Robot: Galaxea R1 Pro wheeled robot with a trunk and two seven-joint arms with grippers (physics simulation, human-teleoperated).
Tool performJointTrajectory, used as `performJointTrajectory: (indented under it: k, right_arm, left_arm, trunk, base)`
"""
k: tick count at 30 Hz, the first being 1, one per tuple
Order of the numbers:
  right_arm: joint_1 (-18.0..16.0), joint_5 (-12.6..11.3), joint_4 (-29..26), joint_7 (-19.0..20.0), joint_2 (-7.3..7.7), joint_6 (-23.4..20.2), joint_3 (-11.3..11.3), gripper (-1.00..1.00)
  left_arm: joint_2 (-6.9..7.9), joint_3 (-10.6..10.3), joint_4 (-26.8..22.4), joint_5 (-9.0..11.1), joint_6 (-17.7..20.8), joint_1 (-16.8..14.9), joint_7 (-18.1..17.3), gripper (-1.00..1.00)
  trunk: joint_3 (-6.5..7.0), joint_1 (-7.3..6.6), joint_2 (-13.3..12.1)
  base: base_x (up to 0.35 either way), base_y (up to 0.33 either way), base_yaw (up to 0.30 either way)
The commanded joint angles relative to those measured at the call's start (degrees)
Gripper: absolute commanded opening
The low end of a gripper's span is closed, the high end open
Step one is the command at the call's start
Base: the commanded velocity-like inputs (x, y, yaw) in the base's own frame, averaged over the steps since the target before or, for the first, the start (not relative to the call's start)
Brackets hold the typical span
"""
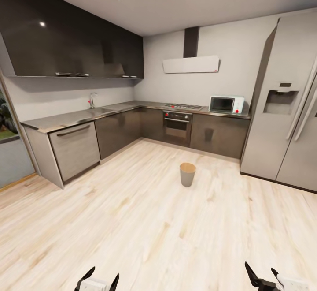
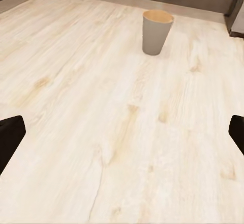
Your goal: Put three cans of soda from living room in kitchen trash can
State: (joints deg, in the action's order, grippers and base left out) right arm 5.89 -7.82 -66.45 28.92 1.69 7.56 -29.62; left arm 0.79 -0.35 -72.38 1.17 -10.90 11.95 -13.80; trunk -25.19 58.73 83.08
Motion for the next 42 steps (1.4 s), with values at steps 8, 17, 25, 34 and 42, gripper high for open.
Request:
performJointTrajectory:
  k: [8, 17, 25, 34, 42]
  right_arm:
    - [0.0, 0.1, 0.0, 0.0, 0.27, -0.1, -0.1, 1.0]
    - [0.0, 0.0, 0.0, 0.1, 0.28, -0.3, 0.0, 1.0]
    - [0.0, 0.0, 0.0, 0.0, 0.32, -0.6, 0.1, 1.0]
    - [0.0, 0.0, 0.0, 0.0, 0.3, -0.5, 0.1, 1.0]
    - [0.0, 0.0, 0.0, 0.0, 0.21, -0.1, 0.0, 1.0]
  left_arm:
    - [0.0, 0.1, 0.8, 0.0, 0.1, 0.0, 0.0, 1.0]
    - [0.0, 0.0, 0.9, 0.1, 0.0, 0.0, 0.0, 1.0]
    - [0.0, 0.0, 0.9, 0.1, 0.0, 0.0, 0.0, 1.0]
    - [0.0, 0.0, 0.8, 0.1, 0.0, 0.0, 0.0, 1.0]
    - [0.0, 0.0, 0.8, 0.1, 0.0, 0.0, 0.0, 1.0]
  trunk:
    - [0.0, 0.0, 0.0]
    - [0.08, 0.0, 0.0]
    - [0.28, 0.0, 0.0]
    - [0.34, 0.0, 0.0]
    - [0.34, 0.0, 0.0]
  base:
    - [0.326, 0.134, 0.0]
    - [0.326, 0.124, -0.051]
    - [0.326, 0.107, -0.209]
    - [0.326, 0.104, -0.243]
    - [0.326, 0.104, -0.15]
